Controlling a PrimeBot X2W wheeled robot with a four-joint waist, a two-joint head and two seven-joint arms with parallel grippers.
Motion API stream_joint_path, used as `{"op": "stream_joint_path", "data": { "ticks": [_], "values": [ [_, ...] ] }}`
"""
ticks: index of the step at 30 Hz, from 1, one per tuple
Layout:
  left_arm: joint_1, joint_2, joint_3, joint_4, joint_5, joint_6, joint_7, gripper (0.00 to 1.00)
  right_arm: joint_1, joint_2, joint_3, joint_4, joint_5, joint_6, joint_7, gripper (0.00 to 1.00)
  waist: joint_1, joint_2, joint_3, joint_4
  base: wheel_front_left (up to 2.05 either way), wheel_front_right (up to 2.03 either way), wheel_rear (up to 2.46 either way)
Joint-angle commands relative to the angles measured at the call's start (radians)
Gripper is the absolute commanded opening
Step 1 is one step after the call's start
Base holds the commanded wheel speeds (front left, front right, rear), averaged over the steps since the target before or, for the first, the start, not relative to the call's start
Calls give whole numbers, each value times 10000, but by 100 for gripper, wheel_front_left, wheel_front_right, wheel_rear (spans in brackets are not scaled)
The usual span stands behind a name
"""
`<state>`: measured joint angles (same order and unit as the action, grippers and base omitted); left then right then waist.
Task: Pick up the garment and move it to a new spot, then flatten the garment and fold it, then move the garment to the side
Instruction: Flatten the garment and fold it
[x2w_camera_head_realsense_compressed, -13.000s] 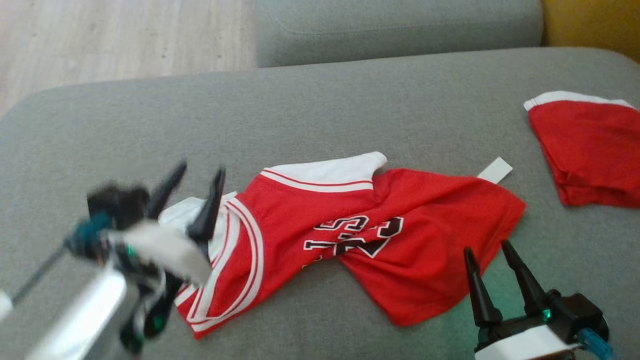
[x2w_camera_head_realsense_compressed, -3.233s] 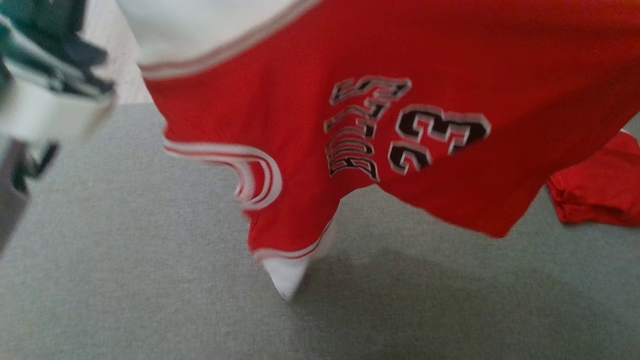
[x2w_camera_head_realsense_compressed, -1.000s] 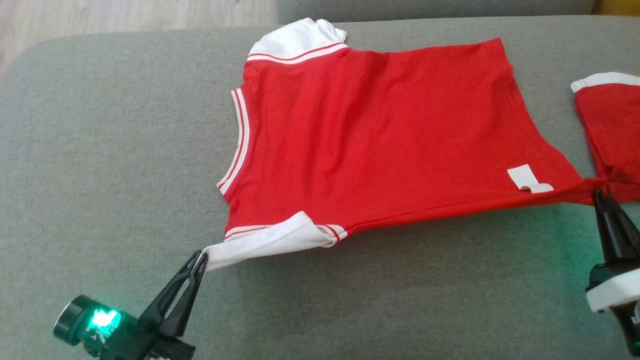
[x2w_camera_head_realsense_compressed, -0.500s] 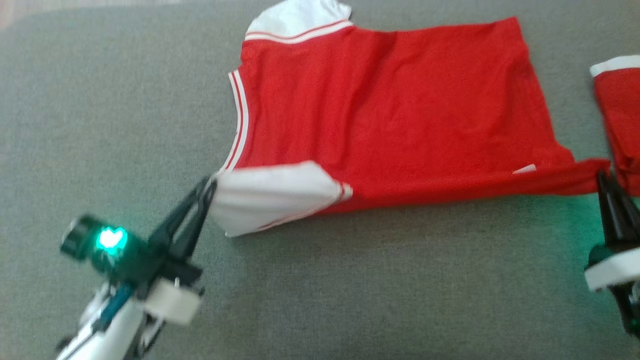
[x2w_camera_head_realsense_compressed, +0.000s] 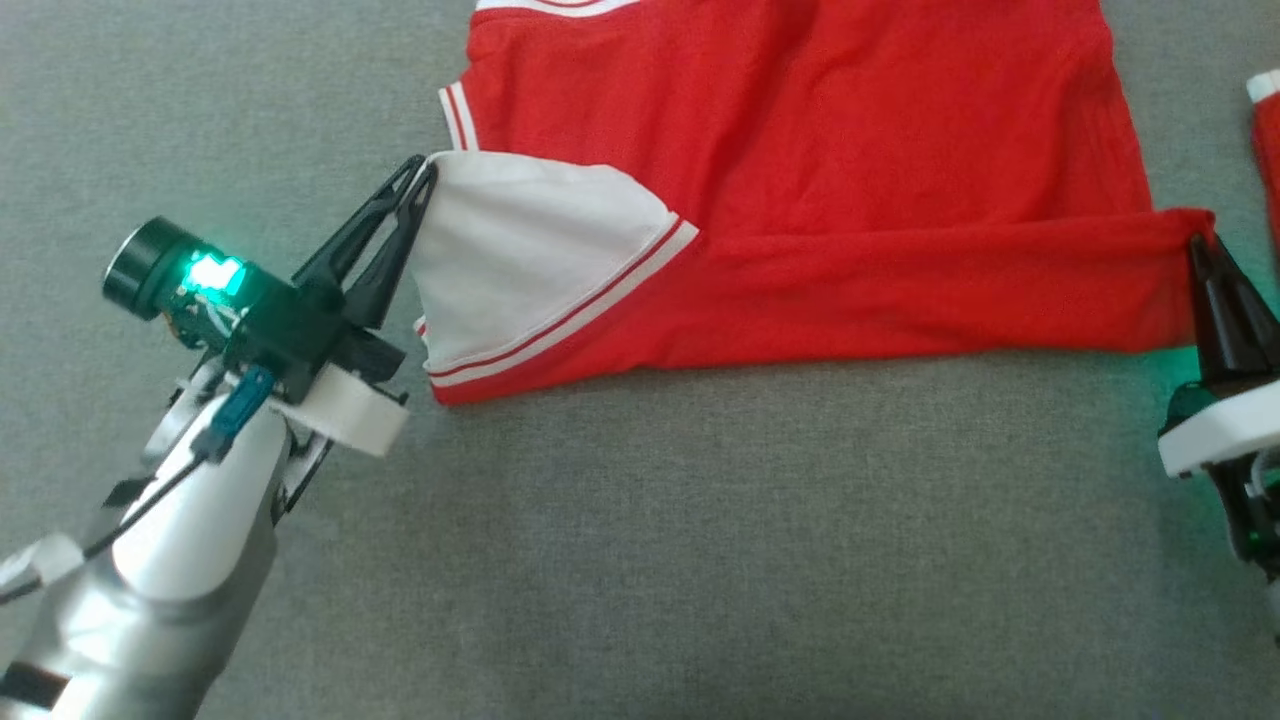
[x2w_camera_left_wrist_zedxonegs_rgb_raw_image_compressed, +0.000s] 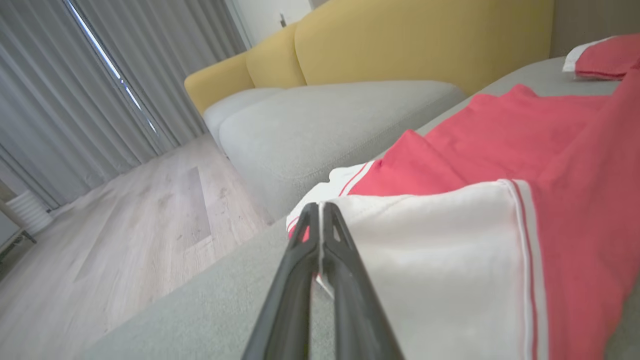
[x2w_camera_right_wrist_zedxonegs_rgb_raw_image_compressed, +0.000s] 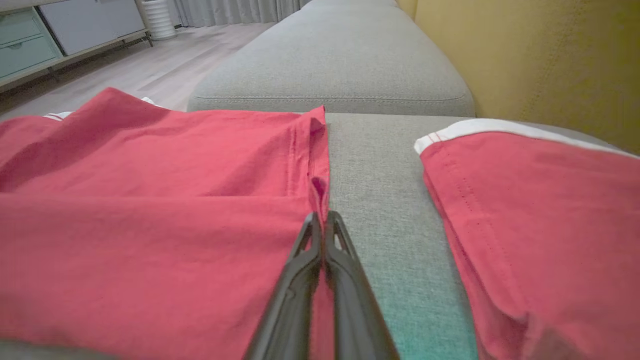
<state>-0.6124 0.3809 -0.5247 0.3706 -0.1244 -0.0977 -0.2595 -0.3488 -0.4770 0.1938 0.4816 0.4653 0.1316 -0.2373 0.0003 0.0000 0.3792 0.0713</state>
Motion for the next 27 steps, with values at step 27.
{"op": "stream_joint_path", "data": {
  "ticks": [27],
  "values": [
    [2803,-2384,2061,2070,-2892,673,440,100,958,1048,-729,-890,-469,-9,-243,100,-3,0,-641,-359,0,0,0]
  ]
}}
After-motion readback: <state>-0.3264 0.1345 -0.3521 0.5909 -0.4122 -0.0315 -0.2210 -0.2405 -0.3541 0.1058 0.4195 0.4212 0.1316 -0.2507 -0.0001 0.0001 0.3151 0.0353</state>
